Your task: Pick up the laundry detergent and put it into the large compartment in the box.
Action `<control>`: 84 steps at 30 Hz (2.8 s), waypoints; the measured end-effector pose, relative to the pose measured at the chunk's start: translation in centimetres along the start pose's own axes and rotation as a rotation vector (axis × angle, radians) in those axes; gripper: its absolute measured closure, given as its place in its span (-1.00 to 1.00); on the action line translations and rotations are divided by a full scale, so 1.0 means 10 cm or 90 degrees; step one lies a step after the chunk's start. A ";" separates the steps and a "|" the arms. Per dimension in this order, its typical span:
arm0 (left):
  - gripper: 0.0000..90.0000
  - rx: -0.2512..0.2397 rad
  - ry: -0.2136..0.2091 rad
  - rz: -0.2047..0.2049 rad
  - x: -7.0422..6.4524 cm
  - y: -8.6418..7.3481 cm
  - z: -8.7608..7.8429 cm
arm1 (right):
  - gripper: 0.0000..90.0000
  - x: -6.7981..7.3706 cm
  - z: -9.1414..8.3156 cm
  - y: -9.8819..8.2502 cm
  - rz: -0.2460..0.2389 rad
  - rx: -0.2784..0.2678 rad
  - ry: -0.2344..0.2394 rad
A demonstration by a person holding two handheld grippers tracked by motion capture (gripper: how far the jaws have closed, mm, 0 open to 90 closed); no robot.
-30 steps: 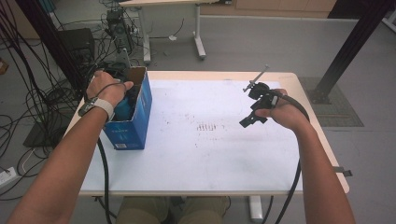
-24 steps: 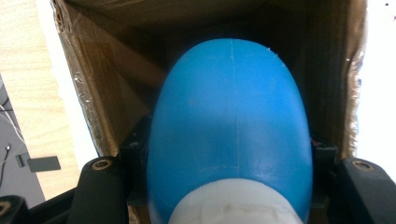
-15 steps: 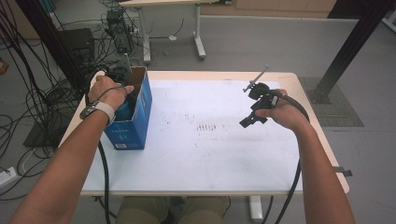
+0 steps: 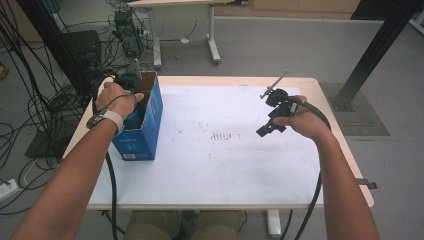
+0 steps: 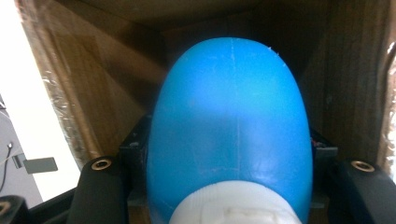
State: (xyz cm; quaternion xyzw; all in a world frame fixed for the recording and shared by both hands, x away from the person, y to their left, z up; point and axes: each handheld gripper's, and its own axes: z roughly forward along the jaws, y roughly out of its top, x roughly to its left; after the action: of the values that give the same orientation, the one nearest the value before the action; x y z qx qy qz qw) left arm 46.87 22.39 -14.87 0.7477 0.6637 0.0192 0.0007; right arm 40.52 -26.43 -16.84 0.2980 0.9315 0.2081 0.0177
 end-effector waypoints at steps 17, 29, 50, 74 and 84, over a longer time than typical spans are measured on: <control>-0.16 0.004 0.003 0.004 -0.02 0.01 0.01 | -0.76 0.01 -0.02 -0.06 0.007 -0.005 -0.003; -0.16 0.002 0.004 0.008 -0.03 0.00 0.01 | -0.76 0.03 -0.06 -0.06 0.007 -0.005 -0.007; -0.16 0.004 0.004 0.009 -0.03 0.00 0.01 | -0.76 0.04 -0.04 -0.05 0.007 -0.002 -0.005; -0.16 0.001 0.005 0.011 -0.03 -0.01 0.01 | -0.76 0.05 -0.06 -0.05 0.004 -0.004 -0.007; -0.16 0.001 0.005 0.012 -0.03 -0.02 0.01 | -0.76 0.05 -0.06 -0.04 0.004 -0.004 -0.007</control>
State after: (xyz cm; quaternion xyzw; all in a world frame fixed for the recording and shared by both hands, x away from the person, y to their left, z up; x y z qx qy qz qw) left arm 46.68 22.12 -14.97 0.7538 0.6568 0.0216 -0.0024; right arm 39.76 -26.68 -16.43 0.3021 0.9297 0.2095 0.0236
